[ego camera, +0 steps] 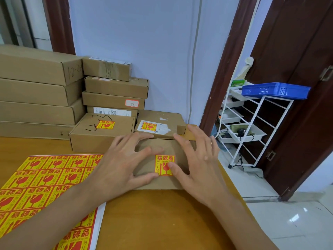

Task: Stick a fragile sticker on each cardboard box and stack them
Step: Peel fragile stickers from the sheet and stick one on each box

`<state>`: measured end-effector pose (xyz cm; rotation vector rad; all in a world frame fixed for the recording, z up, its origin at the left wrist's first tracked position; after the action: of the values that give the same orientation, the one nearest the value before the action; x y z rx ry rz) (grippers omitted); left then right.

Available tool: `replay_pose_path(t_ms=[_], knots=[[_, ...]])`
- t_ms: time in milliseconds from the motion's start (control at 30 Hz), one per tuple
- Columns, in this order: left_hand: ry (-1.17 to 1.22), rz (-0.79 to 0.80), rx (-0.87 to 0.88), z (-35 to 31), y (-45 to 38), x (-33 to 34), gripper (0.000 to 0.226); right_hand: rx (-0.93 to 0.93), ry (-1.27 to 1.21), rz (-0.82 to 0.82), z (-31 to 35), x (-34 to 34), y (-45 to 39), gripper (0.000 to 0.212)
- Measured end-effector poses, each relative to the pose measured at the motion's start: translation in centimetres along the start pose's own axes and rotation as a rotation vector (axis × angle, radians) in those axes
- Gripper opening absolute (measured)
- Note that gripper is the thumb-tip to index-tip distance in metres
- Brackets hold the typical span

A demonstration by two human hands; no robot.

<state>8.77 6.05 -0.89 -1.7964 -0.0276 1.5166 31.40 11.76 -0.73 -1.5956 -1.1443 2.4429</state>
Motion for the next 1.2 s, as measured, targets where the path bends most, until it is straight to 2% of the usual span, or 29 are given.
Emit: replay_pose_path(t_ms=[100,400,533,667,833,967,1033,1200], knots=[[-0.014,0.006,0.001,0.0,0.0,0.0,0.056,0.012,-0.03,0.065,-0.3,0.3,-0.3,0.074],[-0.024,0.057,-0.003,-0.1,-0.1,-0.1,0.053,-0.009,-0.051,0.061,-0.8,0.8,-0.6,0.068],[-0.056,0.151,0.058,-0.1,0.2,0.0,0.068,-0.009,-0.057,0.075,-1.1,0.8,-0.7,0.065],[-0.099,0.176,0.063,-0.1,0.1,0.0,0.077,0.009,-0.074,0.105,-1.2,0.8,-0.8,0.063],[-0.128,0.203,0.064,-0.1,-0.1,0.1,0.085,0.034,-0.219,0.096,-1.4,0.3,-0.5,0.052],[-0.091,0.25,0.06,-0.1,0.4,1.0,0.078,0.049,-0.302,0.172,-2.1,0.8,-0.3,0.044],[-0.091,0.251,0.051,0.0,0.6,1.5,0.071,0.037,-0.273,0.219,-2.2,1.3,-0.3,0.041],[-0.108,0.23,0.036,0.3,0.6,1.7,0.065,0.014,-0.205,0.217,-2.0,1.6,-0.5,0.04]])
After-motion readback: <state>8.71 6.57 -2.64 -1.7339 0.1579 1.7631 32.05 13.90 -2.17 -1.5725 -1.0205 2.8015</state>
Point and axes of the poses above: each hand's wrist, its own y-axis away from the middle knuckle, its own x-axis out of the palm, z = x × y, the point moved 2 cm from there along -y, towards the middle knuckle, and after that the axes turned 9 degrees about x, right-handed, at the moved point
